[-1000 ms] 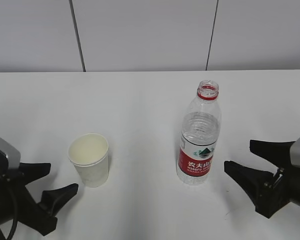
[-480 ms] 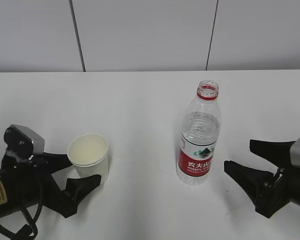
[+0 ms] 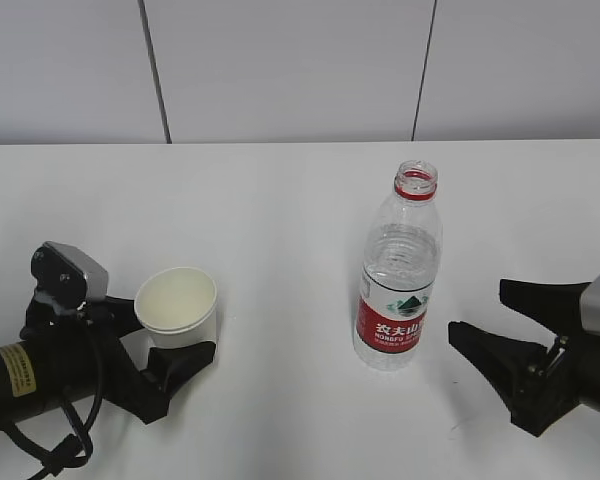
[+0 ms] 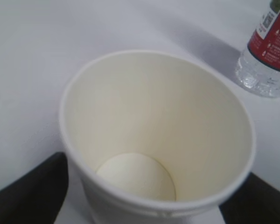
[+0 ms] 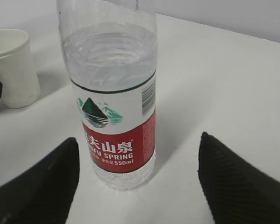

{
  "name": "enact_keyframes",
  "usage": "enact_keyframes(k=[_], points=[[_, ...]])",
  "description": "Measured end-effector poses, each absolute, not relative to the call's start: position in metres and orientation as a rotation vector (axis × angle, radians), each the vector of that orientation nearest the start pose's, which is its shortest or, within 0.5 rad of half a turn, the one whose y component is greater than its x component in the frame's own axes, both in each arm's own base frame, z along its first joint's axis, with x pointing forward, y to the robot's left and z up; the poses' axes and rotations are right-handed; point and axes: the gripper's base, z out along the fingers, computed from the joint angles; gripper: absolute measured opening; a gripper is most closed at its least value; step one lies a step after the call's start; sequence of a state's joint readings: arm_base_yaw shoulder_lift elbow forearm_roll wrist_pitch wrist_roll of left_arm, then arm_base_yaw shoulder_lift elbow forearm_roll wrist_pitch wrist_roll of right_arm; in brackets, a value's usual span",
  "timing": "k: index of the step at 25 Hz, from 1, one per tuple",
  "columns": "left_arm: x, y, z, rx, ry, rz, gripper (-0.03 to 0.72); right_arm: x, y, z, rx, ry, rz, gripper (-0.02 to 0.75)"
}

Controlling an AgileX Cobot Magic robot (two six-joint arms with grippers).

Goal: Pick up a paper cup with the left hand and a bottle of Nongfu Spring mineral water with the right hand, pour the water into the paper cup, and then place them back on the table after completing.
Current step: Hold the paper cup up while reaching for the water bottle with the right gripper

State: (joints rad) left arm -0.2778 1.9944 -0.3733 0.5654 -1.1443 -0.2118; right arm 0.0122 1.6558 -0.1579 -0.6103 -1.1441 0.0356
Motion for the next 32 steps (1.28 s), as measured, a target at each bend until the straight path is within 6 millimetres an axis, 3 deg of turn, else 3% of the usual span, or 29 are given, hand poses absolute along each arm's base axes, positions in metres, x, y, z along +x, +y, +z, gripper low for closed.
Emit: enact_keyframes(k=[11, 22, 32], points=[[0.232, -0.112, 0.08, 0.641, 1.923, -0.662, 0.456, 0.197, 0.05, 0.131, -0.606, 1.78, 0.359, 0.585], [0.234, -0.113, 0.09, 0.642, 1.882, -0.654, 0.449, 0.197, 0.052, 0.13, -0.655, 1.761, 0.355, 0.586], [0.234, -0.113, 0.095, 0.645, 1.861, -0.65, 0.448, 0.226, 0.056, 0.101, -0.727, 1.817, 0.412, 0.613]])
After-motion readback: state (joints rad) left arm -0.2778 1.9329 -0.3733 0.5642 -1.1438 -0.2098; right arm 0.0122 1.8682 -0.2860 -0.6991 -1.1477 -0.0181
